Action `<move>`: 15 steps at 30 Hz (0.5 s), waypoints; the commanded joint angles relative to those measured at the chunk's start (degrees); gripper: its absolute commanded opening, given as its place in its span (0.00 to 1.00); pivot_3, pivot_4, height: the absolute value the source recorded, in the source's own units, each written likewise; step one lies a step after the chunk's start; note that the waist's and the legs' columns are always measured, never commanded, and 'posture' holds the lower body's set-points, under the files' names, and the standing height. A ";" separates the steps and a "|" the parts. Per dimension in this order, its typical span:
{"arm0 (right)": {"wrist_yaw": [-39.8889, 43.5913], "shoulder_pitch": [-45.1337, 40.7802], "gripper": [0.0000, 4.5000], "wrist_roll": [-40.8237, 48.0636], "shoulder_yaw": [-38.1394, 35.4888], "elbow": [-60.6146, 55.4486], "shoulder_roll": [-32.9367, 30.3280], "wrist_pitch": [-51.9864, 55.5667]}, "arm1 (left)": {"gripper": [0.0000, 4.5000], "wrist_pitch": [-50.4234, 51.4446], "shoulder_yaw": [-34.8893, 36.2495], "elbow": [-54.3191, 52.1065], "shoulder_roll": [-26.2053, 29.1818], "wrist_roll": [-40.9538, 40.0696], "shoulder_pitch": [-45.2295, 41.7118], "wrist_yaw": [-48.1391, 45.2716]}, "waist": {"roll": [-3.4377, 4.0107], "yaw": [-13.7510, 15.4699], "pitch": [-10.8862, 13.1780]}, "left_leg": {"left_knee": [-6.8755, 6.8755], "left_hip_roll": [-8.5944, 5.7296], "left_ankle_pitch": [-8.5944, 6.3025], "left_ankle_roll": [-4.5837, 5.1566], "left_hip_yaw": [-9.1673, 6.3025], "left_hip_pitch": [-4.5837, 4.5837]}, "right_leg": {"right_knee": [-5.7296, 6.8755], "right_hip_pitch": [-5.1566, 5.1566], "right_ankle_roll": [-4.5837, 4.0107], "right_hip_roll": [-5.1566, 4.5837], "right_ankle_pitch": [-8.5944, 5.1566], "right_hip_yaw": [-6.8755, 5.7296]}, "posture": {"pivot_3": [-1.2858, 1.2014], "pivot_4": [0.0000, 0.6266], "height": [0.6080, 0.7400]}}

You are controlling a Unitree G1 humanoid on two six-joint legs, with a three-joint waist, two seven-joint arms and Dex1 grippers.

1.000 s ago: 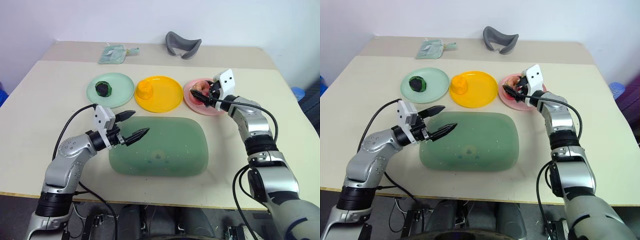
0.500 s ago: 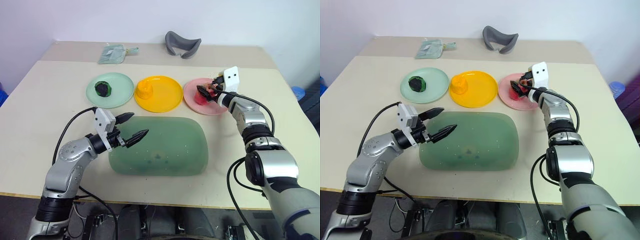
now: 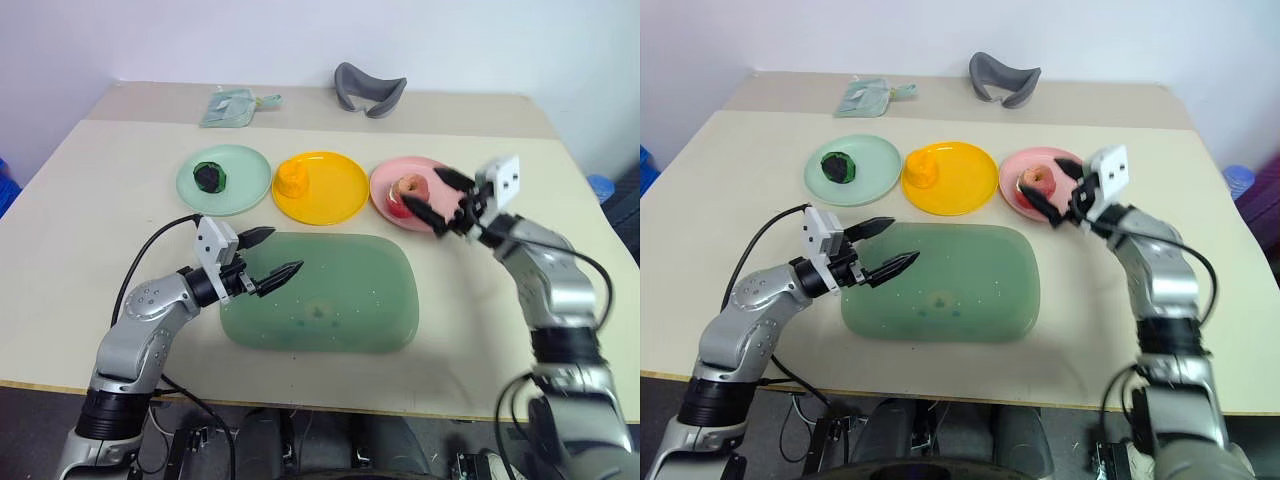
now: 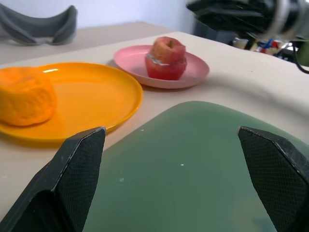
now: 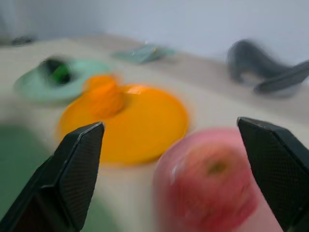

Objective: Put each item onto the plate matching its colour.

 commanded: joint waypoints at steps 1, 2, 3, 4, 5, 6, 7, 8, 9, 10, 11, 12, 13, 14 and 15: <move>0.30 8.50 1.00 3.52 -1.34 -14.37 -2.75 4.85 | 1.00 -1.28 0.28 1.18 0.94 0.34 -1.47 -2.17 | 0.00 -0.01 -0.02 | -0.01 -0.01 0.00 0.00 0.01 0.00 | 0.00 -0.01 0.00 -0.01 0.00 0.00 | 0.52 0.24 1.00; -0.30 11.15 1.00 3.88 -1.69 -17.17 -3.02 5.67 | 1.00 -1.54 0.35 1.63 1.25 0.36 -1.62 -2.86 | 0.01 -0.20 -0.01 | 0.00 -0.01 0.00 0.00 0.00 0.01 | -0.01 0.00 0.00 0.00 0.00 0.00 | 0.52 0.24 1.00; -1.22 13.70 1.00 4.48 -2.16 -19.80 -2.91 6.79 | 1.00 -1.80 0.35 2.12 1.53 0.41 -1.76 -3.51 | 0.01 -0.26 -0.02 | -0.01 -0.01 0.00 0.00 0.02 0.02 | -0.01 -0.01 0.00 0.00 0.00 0.01 | 0.52 0.24 1.00; -2.10 15.89 1.00 5.17 -2.53 -22.07 -2.67 7.78 | 1.00 -2.11 0.33 2.57 1.71 0.56 -1.88 -4.06 | 0.01 -0.21 -0.02 | 0.00 -0.01 0.00 0.00 0.03 0.02 | 0.00 -0.01 0.00 0.01 0.00 0.03 | 0.52 0.24 1.00; -2.75 17.71 1.00 5.88 -2.80 -23.94 -2.44 8.61 | 1.00 -2.33 0.25 3.01 1.79 0.68 -2.06 -4.52 | 0.01 -0.22 -0.02 | 0.00 0.00 0.00 0.00 0.01 0.03 | 0.00 0.00 0.00 0.02 0.00 0.02 | 0.52 0.24 1.00; -3.42 19.59 1.00 6.42 -2.90 -25.70 -2.10 9.25 | 1.00 -2.47 0.06 3.35 1.75 0.75 -2.22 -4.93 | 0.02 -0.14 -0.02 | -0.01 0.00 0.00 0.00 0.01 0.04 | 0.00 -0.01 0.00 0.03 0.00 0.02 | 0.52 0.24 1.00; -4.02 21.06 1.00 6.74 -2.95 -27.01 -1.83 9.70 | 1.00 -2.43 -0.13 3.61 1.64 0.76 -2.48 -5.24 | 0.00 -0.07 -0.02 | 0.00 -0.01 0.00 0.00 0.00 0.04 | 0.00 -0.01 0.00 0.02 0.00 0.02 | 0.52 0.24 1.00; -4.82 22.69 1.00 6.95 -2.85 -28.33 -1.44 10.12 | 1.00 -2.30 -0.19 3.83 1.52 0.66 -2.71 -5.48 | -0.01 -0.06 -0.03 | 0.00 -0.01 -0.01 0.01 -0.01 0.03 | -0.01 0.01 0.00 0.02 0.00 0.02 | 0.52 0.24 1.00; -5.46 24.06 1.00 7.01 -2.79 -29.30 -1.19 10.38 | 1.00 -2.20 -0.23 3.96 1.39 0.65 -2.90 -5.61 | -0.01 0.04 -0.03 | 0.01 -0.01 -0.01 0.02 -0.01 0.03 | -0.01 0.01 0.00 0.02 0.00 0.02 | 0.52 0.24 1.00; -5.75 25.64 1.00 6.97 -2.42 -30.20 -1.12 10.55 | 1.00 -2.29 -0.17 4.16 1.44 0.68 -2.99 -5.97 | -0.03 0.15 -0.04 | 0.01 -0.03 -0.01 0.02 0.00 0.03 | -0.01 0.01 0.00 0.01 0.00 0.02 | 0.52 0.24 1.00; -5.66 27.09 1.00 6.90 -2.02 -30.79 -1.15 10.52 | 1.00 -2.52 -0.13 4.39 1.49 0.81 -3.02 -6.27 | -0.03 0.16 -0.04 | 0.02 -0.03 -0.01 0.02 -0.03 0.03 | -0.02 0.03 0.00 0.01 0.00 0.01 | 0.52 0.24 1.00; -5.45 28.65 1.00 6.52 -1.55 -31.30 -0.85 9.68 | 1.00 -3.08 0.07 4.62 1.78 1.11 -2.84 -6.67 | -0.03 0.14 -0.04 | 0.02 -0.03 -0.01 0.02 -0.03 0.03 | -0.02 0.03 0.00 0.01 0.00 0.01 | 0.52 0.24 1.00; -5.31 29.83 1.00 6.67 -1.50 -31.43 0.13 8.39 | 1.00 -3.46 0.32 4.85 2.17 1.40 -2.66 -7.07 | -0.04 0.13 -0.05 | 0.02 -0.04 -0.02 0.03 -0.03 0.03 | -0.02 0.03 0.00 0.00 0.00 0.01 | 0.52 0.24 1.00; -5.10 30.82 1.00 5.96 -1.38 -31.31 0.56 6.82 | 1.00 -4.10 0.72 5.20 2.76 1.73 -2.47 -7.64 | -0.04 0.05 -0.05 | 0.02 -0.04 -0.02 0.03 -0.04 0.03 | -0.02 0.04 0.00 0.01 0.00 0.01 | 0.52 0.24 1.00; -4.99 31.43 1.00 5.42 -1.32 -31.18 0.81 5.73 | 1.00 -4.55 0.98 5.45 3.18 1.91 -2.35 -8.02 | -0.04 0.02 -0.05 | 0.01 -0.03 -0.02 0.03 -0.04 0.03 | -0.02 0.03 -0.01 0.02 0.00 0.01 | 0.52 0.24 1.00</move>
